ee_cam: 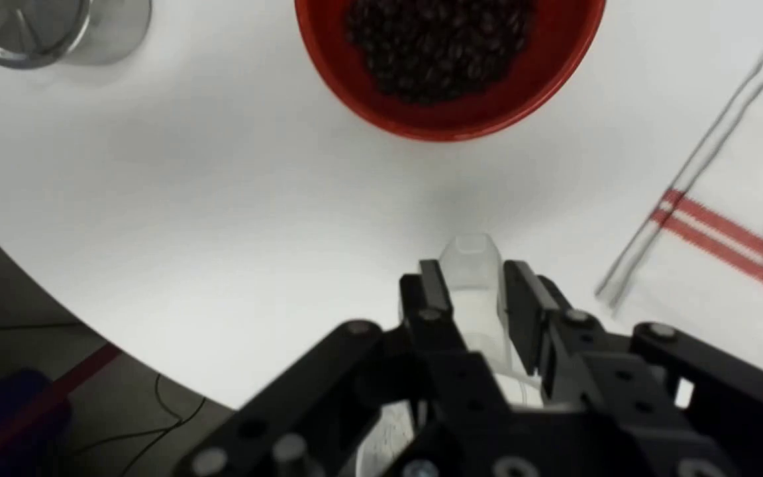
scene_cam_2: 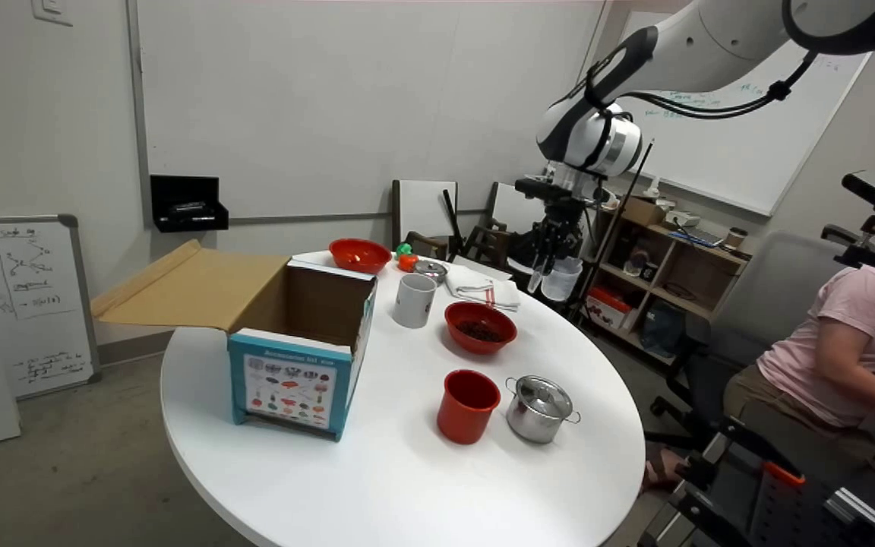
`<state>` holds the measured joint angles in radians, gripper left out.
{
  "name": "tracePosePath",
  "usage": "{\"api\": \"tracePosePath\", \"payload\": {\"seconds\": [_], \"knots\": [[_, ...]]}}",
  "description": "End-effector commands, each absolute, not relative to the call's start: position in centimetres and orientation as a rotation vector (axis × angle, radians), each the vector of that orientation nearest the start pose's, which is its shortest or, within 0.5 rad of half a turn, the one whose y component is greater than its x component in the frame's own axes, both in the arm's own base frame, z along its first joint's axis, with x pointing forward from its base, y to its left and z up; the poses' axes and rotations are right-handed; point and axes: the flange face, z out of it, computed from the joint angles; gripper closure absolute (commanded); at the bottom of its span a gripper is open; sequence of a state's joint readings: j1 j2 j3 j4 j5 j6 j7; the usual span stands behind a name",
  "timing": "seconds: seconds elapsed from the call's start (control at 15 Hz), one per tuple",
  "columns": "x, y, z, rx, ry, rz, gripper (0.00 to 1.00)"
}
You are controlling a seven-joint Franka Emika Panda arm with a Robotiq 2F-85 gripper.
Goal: Pour the contents of the clear jar into the red bowl
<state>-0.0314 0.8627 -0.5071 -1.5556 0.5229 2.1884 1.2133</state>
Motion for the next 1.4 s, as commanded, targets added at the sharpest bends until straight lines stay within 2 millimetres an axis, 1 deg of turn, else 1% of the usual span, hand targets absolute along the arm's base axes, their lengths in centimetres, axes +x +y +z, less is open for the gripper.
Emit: {"api": "tracePosePath", "payload": {"seconds": [0.0, 0.07, 0.13, 0.2, 0.33, 0.6, 0.87, 0.93, 1.13, 1.33], "knots": [[60.0, -29.3, 16.6, -1.732, 2.835, 0.074, 0.93], [59.6, -29.4, 16.3, -1.716, 2.908, 0.070, 0.93], [59.1, -29.3, 16.1, -1.700, 2.964, 0.104, 0.93], [58.9, -28.9, 16.2, -1.709, 2.927, 0.177, 0.93], [58.8, -28.1, 16.6, -1.670, 2.816, 0.288, 0.93], [58.8, -26.8, 16.4, -1.563, 2.688, 0.443, 0.93], [57.8, -27.0, 15.2, -1.484, 2.650, 0.547, 0.93], [57.6, -27.1, 14.6, -1.471, 2.648, 0.556, 0.93], [57.3, -26.7, 12.9, -1.454, 2.619, 0.590, 0.93], [57.6, -25.9, 11.6, -1.451, 2.589, 0.610, 0.93]]}}
